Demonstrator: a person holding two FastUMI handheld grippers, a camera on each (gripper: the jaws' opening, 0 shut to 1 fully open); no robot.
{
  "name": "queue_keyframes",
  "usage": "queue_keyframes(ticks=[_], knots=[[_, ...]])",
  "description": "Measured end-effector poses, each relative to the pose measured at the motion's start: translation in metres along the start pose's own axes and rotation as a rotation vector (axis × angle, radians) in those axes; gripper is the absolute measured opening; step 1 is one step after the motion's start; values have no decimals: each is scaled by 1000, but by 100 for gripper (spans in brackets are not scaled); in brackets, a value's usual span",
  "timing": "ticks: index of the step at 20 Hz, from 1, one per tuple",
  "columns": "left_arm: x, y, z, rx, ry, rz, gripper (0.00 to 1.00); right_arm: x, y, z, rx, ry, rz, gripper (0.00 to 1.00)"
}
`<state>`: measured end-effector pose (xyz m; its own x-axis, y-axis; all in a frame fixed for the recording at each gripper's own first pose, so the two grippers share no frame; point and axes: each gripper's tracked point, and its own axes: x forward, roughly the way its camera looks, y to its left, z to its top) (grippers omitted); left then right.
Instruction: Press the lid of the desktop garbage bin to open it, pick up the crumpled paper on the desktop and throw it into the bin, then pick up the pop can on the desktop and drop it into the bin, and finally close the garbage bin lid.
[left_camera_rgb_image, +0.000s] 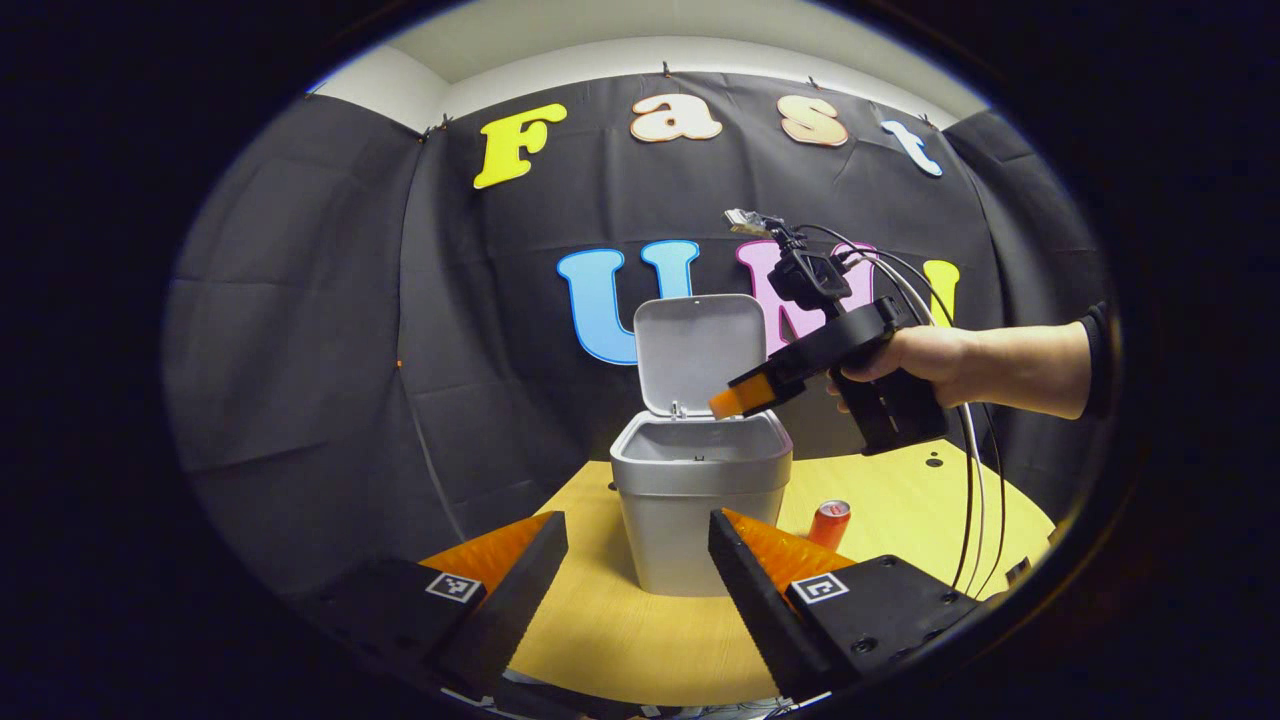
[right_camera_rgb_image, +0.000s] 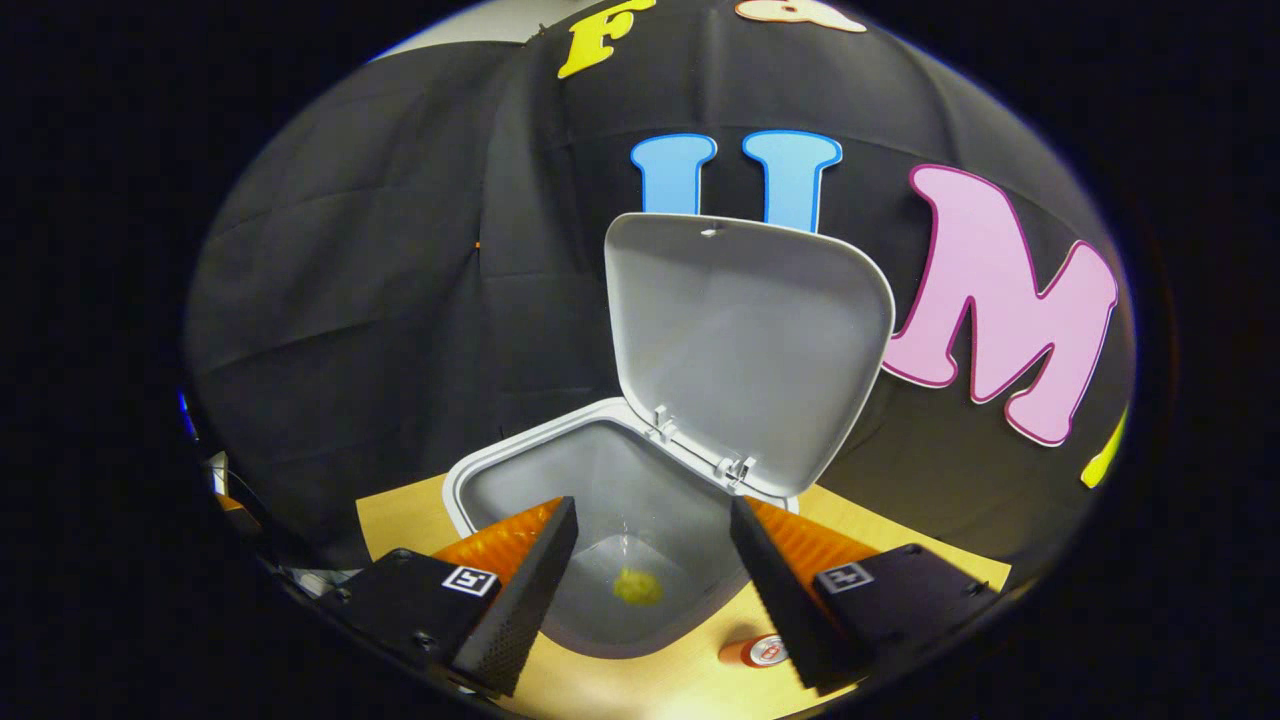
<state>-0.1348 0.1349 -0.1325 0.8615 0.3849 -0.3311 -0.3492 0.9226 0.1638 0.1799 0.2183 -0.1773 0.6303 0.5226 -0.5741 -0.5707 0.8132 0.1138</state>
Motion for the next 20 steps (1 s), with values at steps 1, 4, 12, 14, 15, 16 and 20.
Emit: queue_keyframes(ticks=[1, 4, 12, 14, 15, 16, 20], knots=[[0, -2, -2, -7, 3, -8, 96, -1, -2, 0, -5, -9, -8, 99], [5, -16, -9, -28, 8, -61, 97, -24, -24, 9, -19, -59, -74, 97], [43, -89, -27, -1, 7, -269, 96, -142, -125, 7, 2, -193, -348, 97], [56, -117, -29, 21, -4, -324, 96, -177, -153, -4, 2, -223, -446, 97], [62, -133, -30, 29, -10, -353, 96, -196, -165, -10, 3, -237, -493, 97], [68, -151, -33, 35, -12, -386, 96, -212, -176, -16, 3, -247, -533, 97], [93, -211, -53, 61, -4, -476, 96, -274, -215, -44, 16, -285, -682, 97]])
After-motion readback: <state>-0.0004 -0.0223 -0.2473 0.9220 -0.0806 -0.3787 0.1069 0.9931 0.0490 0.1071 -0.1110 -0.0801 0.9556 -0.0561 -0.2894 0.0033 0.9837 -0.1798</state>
